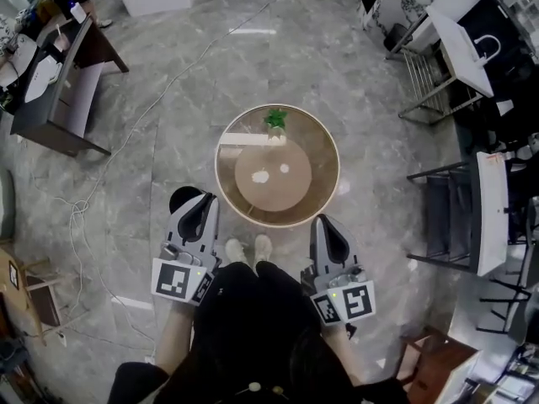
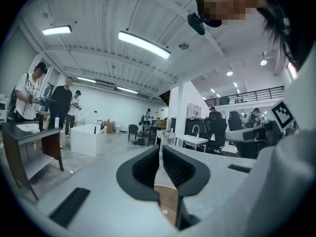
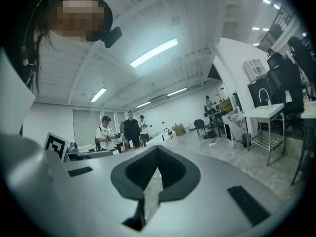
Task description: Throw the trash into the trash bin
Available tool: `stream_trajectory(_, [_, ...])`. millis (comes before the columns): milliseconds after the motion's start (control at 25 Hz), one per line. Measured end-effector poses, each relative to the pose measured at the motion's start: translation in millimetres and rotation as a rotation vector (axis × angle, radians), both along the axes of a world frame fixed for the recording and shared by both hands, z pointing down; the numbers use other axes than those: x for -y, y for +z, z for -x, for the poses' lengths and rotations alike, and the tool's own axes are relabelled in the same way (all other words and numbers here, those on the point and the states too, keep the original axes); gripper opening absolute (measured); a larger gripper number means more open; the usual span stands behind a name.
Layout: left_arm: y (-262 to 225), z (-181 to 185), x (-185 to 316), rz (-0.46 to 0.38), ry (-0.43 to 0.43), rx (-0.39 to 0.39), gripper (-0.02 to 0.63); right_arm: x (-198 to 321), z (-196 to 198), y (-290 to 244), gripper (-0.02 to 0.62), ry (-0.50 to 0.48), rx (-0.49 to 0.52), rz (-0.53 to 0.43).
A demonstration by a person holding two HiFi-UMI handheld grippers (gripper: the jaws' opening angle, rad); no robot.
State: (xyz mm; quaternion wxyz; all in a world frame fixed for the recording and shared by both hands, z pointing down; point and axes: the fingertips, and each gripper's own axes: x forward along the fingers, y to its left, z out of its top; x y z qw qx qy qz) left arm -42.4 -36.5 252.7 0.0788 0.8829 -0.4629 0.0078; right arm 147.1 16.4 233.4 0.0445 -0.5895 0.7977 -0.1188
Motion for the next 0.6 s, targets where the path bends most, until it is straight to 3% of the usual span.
stream_trajectory(240, [-32.3, -8.2, -3.3, -0.053, 0.021, -0.031, 0.021, 5.3, -4.8, -30.9, 0.003, 0.014, -0.026, -0.081])
stream_trajectory(600, [-40.5, -9.7, -9.2, -0.076, 0.025, -0.034, 0.017, 6.3, -10.1, -27.1, 0.003, 0.022, -0.032, -0.075])
